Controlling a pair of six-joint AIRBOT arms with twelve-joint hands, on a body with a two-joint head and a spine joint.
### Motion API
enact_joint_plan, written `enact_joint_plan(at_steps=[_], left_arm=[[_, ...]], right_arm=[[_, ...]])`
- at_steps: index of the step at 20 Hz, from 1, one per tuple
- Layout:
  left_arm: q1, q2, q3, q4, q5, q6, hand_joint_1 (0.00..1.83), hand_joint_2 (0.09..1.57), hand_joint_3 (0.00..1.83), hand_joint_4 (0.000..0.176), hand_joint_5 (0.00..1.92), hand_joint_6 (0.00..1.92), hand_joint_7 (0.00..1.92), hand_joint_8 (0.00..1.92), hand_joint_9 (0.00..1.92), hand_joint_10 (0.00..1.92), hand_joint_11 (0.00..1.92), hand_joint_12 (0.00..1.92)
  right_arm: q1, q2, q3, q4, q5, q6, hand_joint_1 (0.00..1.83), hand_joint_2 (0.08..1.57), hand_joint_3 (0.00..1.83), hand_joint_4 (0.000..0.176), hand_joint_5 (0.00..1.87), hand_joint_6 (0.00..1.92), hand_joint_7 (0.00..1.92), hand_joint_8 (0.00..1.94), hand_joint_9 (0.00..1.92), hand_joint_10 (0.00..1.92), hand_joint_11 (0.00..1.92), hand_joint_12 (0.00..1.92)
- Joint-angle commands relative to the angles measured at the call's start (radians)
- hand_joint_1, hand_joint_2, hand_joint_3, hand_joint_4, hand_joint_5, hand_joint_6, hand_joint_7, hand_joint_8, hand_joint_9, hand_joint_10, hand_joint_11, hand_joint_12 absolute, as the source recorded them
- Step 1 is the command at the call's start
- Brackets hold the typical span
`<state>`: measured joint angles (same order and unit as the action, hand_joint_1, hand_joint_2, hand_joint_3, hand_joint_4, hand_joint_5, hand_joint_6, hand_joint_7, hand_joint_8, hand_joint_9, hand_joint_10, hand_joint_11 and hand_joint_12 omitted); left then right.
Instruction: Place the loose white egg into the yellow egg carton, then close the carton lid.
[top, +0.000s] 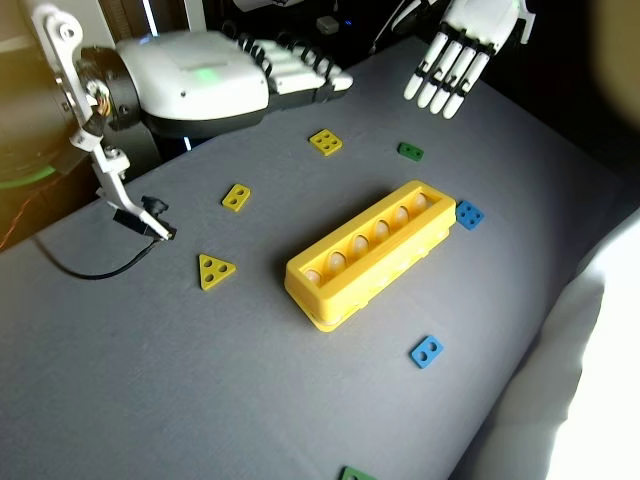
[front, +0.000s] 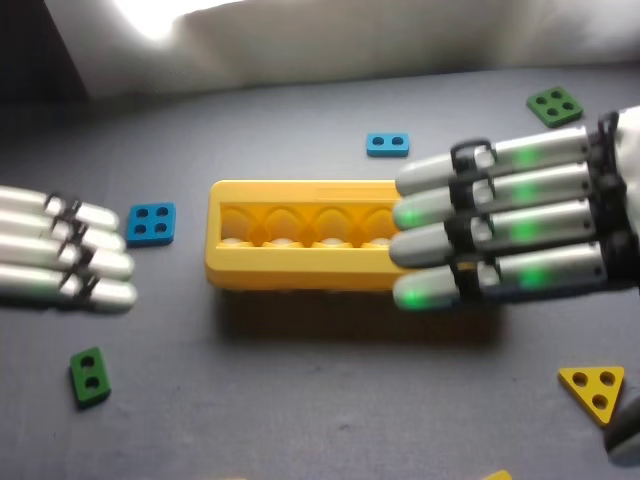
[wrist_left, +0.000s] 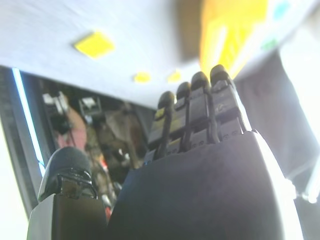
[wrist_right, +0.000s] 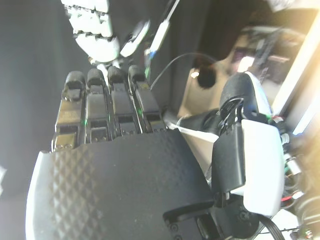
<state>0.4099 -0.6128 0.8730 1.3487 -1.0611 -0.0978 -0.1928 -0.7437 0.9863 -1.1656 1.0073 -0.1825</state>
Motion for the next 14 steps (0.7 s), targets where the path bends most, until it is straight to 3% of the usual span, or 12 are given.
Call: enact_joint_plan(at_steps=[1, 9, 14], left_arm=[[-0.005, 0.016, 0.013, -0.072, -0.016, -0.008, 0.00, 1.14, 0.00, 0.000, 0.03, 0.01, 0.00, 0.00, 0.00, 0.00, 0.00, 0.00], [0.005, 0.023, 0.021, -0.074, -0.010, -0.019, 0.00, 1.15, 0.01, 0.000, 0.07, 0.00, 0.06, 0.00, 0.04, 0.00, 0.00, 0.00], [0.004, 0.023, 0.005, -0.084, 0.014, -0.019, 0.00, 1.14, 0.00, 0.000, 0.08, 0.00, 0.06, 0.00, 0.04, 0.00, 0.00, 0.00]], right_arm=[[0.005, 0.009, -0.003, 0.081, 0.074, 0.002, 0.00, 1.10, 0.00, 0.000, 0.06, 0.00, 0.02, 0.00, 0.00, 0.00, 0.00, 0.00], [0.004, 0.009, -0.002, 0.081, 0.074, -0.002, 0.00, 1.13, 0.01, 0.000, 0.10, 0.01, 0.06, 0.01, 0.04, 0.01, 0.04, 0.02], [0.001, 0.001, 0.006, 0.097, 0.093, -0.055, 0.00, 1.13, 0.00, 0.000, 0.09, 0.00, 0.06, 0.01, 0.04, 0.01, 0.03, 0.02]])
